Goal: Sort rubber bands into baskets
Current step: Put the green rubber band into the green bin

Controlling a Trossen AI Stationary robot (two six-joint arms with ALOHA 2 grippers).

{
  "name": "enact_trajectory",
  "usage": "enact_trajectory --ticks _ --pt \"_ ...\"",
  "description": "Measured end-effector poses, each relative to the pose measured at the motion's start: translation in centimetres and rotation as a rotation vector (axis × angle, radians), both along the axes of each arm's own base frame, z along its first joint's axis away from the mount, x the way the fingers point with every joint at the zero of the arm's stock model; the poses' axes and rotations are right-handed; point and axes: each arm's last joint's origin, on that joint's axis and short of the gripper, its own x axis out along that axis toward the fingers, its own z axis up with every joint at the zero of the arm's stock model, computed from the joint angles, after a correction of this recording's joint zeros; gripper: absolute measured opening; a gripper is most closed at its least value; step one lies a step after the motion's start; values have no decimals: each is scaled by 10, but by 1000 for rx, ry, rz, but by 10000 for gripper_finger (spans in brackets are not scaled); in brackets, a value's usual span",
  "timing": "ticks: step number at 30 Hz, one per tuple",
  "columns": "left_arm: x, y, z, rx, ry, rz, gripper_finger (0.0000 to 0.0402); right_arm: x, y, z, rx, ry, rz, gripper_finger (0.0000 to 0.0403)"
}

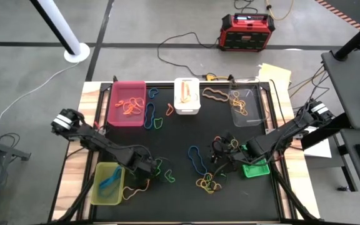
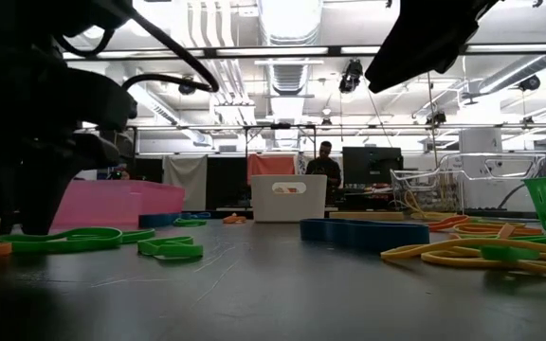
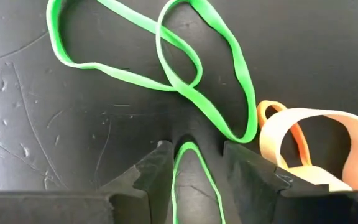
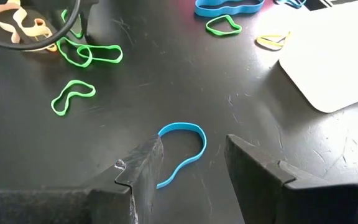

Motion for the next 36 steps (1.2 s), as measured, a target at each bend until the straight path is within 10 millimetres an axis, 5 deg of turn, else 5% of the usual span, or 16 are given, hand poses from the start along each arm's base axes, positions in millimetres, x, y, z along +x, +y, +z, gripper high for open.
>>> enact_trajectory --ticks 4,10,16,24,36 --pt "0 0 -4 14 15 1 102 0 0 0 0 -2 1 173" --pt "-1 1 0 19 -3 -6 10 0 0 0 1 -5 1 173" --pt "-6 5 9 68 -35 -55 1 2 1 2 -9 -15 19 173" --pt "-1 24 67 152 -414 -97 0 16 7 -1 -82 -98 114 173" --pt "5 55 145 130 -982 -123 0 87 -7 -35 -284 -357 190 173"
